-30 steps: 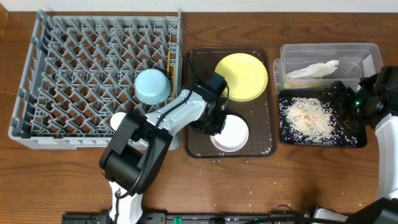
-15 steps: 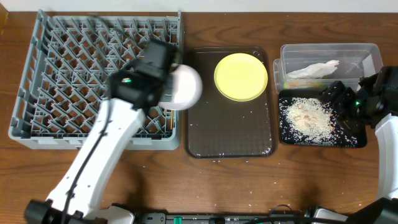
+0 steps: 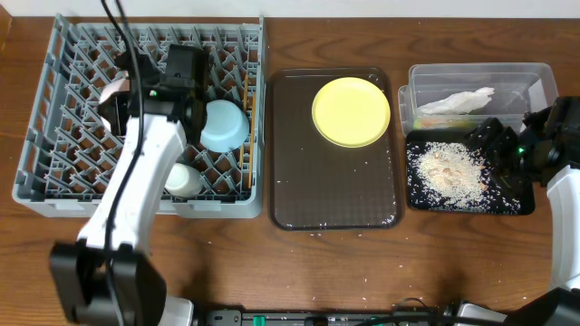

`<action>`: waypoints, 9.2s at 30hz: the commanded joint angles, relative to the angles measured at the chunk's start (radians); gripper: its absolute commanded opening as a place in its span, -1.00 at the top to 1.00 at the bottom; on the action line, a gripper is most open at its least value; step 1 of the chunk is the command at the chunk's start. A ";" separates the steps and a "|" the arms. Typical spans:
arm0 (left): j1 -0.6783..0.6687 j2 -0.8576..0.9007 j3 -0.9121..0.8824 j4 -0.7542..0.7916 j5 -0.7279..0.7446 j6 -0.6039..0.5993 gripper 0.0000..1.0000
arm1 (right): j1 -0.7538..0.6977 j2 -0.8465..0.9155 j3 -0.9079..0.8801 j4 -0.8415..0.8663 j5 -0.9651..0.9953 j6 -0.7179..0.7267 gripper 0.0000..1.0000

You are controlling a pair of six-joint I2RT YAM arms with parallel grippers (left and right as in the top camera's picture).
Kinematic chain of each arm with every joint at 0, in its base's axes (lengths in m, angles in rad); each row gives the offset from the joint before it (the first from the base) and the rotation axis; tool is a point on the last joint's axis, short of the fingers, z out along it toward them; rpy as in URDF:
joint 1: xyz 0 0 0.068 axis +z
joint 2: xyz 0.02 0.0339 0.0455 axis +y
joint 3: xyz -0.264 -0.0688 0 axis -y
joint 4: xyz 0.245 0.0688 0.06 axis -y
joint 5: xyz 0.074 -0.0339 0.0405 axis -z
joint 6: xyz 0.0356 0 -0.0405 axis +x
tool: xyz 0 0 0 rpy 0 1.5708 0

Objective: Sort waste into correct bins and load items into the dishwasher
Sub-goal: 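Lift the white bowl and pull it toward the dish rack, then lower the white bowl into the dish rack and release it, then withdraw the left gripper from the rack toward the brown tray, then move the right gripper to the yellow plate and grasp its edge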

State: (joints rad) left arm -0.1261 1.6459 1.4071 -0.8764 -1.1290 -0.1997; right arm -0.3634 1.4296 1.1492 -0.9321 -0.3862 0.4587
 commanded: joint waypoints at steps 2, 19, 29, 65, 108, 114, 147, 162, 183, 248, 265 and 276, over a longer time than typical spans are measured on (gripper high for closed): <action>0.042 0.091 -0.012 0.027 -0.119 0.008 0.85 | 0.004 -0.003 -0.002 -0.003 -0.007 -0.011 -0.98; 0.086 0.217 -0.012 0.114 -0.195 0.008 0.85 | 0.004 -0.003 -0.002 -0.003 -0.007 -0.011 -0.98; 0.193 0.217 -0.012 0.161 -0.166 0.009 0.85 | 0.004 -0.003 -0.002 -0.003 -0.007 -0.011 -0.98; 0.149 0.335 -0.012 0.373 -0.166 0.200 0.85 | 0.004 -0.003 -0.002 -0.003 -0.007 -0.011 -0.99; -0.142 0.135 -0.011 0.280 0.367 0.148 0.63 | 0.004 -0.003 -0.002 -0.003 -0.007 -0.011 -0.98; -0.061 -0.050 -0.011 0.219 0.587 0.063 0.85 | 0.004 -0.003 -0.002 -0.003 -0.007 -0.011 -0.99; 0.639 0.169 -0.012 0.256 1.747 0.207 0.85 | 0.004 -0.003 -0.002 -0.003 -0.007 -0.011 -0.99; 0.571 0.137 0.005 0.207 1.742 0.247 0.85 | 0.004 -0.003 -0.002 -0.003 -0.007 -0.011 -0.99; 0.458 0.150 0.003 0.187 1.423 0.237 0.85 | 0.004 -0.003 -0.002 -0.003 -0.007 -0.011 -0.98; 0.024 -0.451 0.024 -0.198 1.479 0.090 -0.38 | 0.675 0.059 -0.002 0.227 0.478 0.515 -0.14; 0.024 -0.451 0.024 -0.219 1.475 0.094 -0.39 | 0.840 0.473 -0.002 0.547 0.613 0.827 -0.01; 0.024 -0.451 0.024 -0.219 1.431 0.092 -0.39 | 0.844 0.552 -0.002 0.501 0.562 0.842 0.88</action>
State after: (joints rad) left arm -0.1013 1.2003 1.4166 -1.0931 0.3286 -0.1081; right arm 0.4801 1.9411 1.1511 -0.3779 0.1902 1.2884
